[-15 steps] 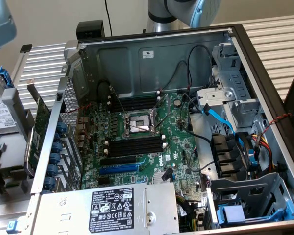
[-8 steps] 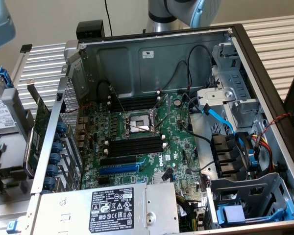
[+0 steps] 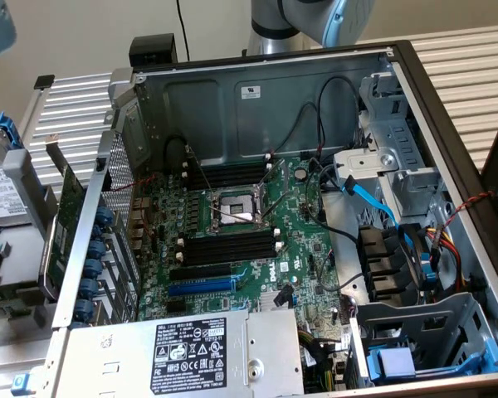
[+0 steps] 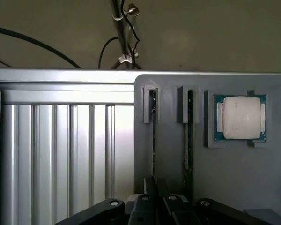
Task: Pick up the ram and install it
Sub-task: 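Pick up the ram and move it above insertion slot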
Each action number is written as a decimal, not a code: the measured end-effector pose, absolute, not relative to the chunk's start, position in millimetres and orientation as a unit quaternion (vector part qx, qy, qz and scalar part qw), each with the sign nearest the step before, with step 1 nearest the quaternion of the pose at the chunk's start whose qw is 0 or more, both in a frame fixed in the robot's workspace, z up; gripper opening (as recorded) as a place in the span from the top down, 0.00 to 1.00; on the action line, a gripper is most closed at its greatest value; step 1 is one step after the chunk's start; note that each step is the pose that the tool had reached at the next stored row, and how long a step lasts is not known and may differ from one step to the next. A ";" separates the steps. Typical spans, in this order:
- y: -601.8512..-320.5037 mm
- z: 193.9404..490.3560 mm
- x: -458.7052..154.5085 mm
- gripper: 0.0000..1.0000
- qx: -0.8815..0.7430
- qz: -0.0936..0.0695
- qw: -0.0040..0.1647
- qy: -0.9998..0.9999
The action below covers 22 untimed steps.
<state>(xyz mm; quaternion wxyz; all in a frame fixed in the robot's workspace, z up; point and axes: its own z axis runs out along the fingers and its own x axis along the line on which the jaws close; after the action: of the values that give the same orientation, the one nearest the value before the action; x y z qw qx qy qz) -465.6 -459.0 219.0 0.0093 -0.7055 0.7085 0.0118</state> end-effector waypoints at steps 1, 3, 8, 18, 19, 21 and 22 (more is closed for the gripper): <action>-459.3 222.4 -465.7 0.86 -0.705 0.012 0.009 0.709; -460.0 229.7 -465.7 0.86 -0.705 0.012 0.010 0.709; -461.4 251.3 -465.8 0.86 -0.705 0.013 0.010 0.709; -463.0 291.1 -465.7 0.86 -0.705 0.014 0.012 0.709; -463.0 293.0 -465.7 0.86 -0.705 0.015 0.013 0.709; -462.9 297.0 -465.8 0.86 -0.705 0.018 0.015 0.709; -462.9 299.5 -465.8 0.86 -0.705 0.018 0.016 0.709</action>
<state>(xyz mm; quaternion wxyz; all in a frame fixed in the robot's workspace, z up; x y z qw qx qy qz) -465.8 -462.9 299.5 0.0159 -0.7047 0.7091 0.0182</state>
